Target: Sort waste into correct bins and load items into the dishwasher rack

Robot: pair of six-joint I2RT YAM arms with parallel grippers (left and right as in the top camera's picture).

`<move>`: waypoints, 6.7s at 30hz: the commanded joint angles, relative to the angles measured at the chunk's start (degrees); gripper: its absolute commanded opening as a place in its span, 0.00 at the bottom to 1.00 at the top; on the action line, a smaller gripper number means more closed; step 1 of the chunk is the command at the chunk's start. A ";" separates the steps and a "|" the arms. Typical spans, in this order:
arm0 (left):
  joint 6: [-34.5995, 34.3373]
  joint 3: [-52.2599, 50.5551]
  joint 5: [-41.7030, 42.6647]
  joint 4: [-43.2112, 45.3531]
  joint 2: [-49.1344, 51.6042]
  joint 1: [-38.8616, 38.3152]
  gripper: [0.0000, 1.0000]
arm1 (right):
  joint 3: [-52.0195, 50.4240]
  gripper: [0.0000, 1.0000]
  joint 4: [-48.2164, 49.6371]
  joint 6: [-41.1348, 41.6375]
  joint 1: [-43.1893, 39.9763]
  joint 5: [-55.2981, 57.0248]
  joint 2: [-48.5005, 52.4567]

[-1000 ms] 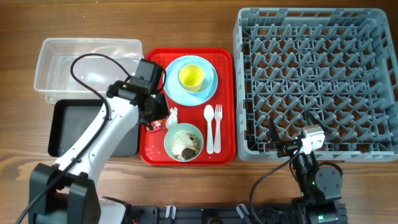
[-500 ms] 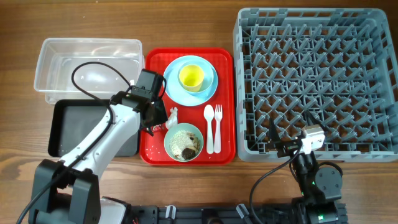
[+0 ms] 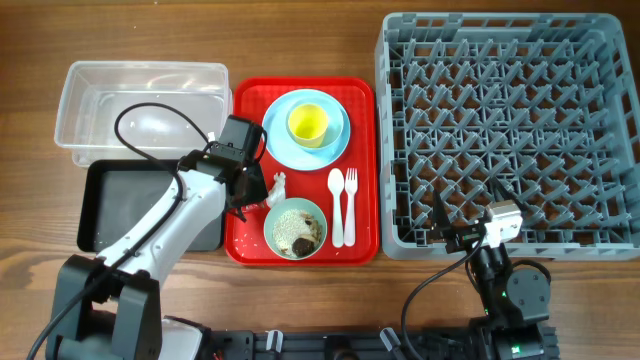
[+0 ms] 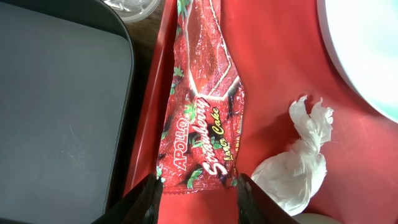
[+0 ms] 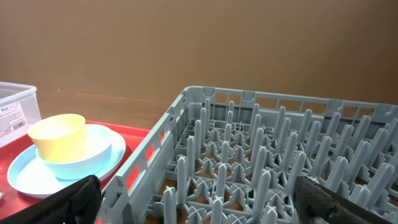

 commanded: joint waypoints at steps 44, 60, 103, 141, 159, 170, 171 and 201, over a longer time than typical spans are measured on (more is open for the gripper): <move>-0.11 -0.79 -2.16 8.04 9.40 -0.17 0.56 | -0.07 1.00 0.15 -0.57 -0.24 -0.63 -0.20; -0.13 -0.79 0.68 9.35 10.67 -0.22 0.40 | -0.07 1.00 0.15 -0.57 -0.24 -0.66 -0.20; -0.35 5.88 -9.75 33.05 3.28 22.99 0.11 | -0.07 1.00 0.15 -0.57 -0.24 -0.66 -0.20; 2.21 2.80 17.09 -3.52 -5.68 -18.86 0.39 | -0.07 1.00 0.15 -0.57 -0.24 -0.66 -0.20; -2.29 2.80 0.35 -0.55 2.56 -35.41 0.36 | -0.07 1.00 0.15 -0.59 -0.24 -0.66 -0.20; -2.27 2.80 -6.08 -4.24 2.56 -35.41 0.37 | -0.07 1.00 0.15 -0.57 -0.24 -0.66 -0.20; -2.29 2.80 -6.23 -3.98 2.56 -35.41 0.36 | -0.07 1.00 0.15 -0.57 -0.24 -0.66 -0.20; -2.32 2.69 -15.87 -11.37 5.73 -35.41 0.14 | -0.07 1.00 0.15 -0.57 -0.24 -0.63 -0.20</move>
